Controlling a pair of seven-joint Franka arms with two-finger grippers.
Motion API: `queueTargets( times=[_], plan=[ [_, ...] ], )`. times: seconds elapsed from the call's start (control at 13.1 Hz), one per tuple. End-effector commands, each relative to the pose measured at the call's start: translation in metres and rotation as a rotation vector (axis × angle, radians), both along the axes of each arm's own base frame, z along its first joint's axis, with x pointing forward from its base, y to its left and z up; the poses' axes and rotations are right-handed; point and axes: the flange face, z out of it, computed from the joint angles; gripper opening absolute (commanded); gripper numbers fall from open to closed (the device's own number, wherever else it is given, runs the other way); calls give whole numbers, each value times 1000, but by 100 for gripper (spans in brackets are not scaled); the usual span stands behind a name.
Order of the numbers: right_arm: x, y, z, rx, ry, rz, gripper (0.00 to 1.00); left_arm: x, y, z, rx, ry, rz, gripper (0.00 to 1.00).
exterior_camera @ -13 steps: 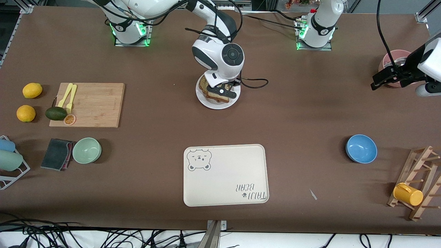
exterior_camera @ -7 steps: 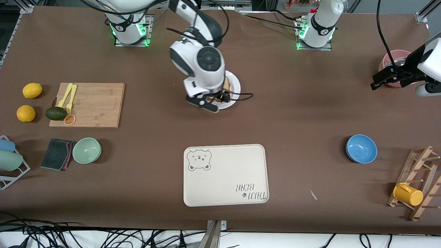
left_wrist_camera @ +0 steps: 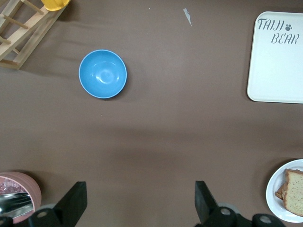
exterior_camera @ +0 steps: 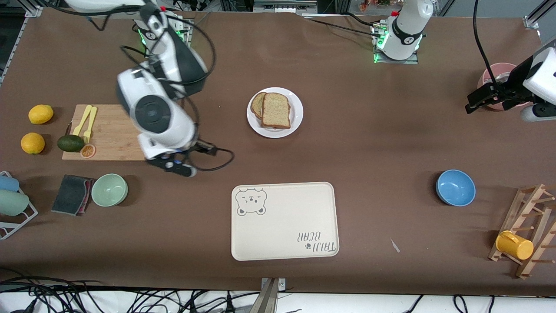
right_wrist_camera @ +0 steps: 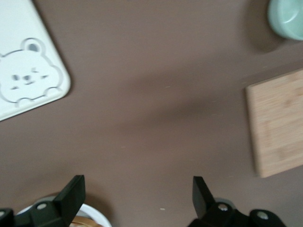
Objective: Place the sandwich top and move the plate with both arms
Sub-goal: 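Open the right gripper and withdraw it toward the cutting board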
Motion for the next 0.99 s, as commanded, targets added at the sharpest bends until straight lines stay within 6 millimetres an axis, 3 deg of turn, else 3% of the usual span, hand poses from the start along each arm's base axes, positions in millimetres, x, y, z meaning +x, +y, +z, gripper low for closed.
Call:
queueTargets(
  times=[0.0,0.31,0.46,0.53,0.69,0.76,0.92],
  plan=[
    [4,-96,51,54,29,69,100,1,-4,6,-28,0,2,100],
    [0,-194,117,127,-59,-14,100,1,-5,6,-29,3,2,100],
    [-4,-216,125,119,-41,-40,100,1,-10,6,-29,3,-5,100],
    [-13,-228,139,129,-54,1,100,0,-12,6,-29,3,-8,100],
    [-45,-244,148,134,-78,46,100,0,-13,6,-29,3,-5,100],
    [-50,-245,153,134,-87,51,100,1,-11,6,-29,3,-2,100],
    [-57,-268,161,120,-104,88,100,0,-12,6,-29,3,-4,100]
  ],
)
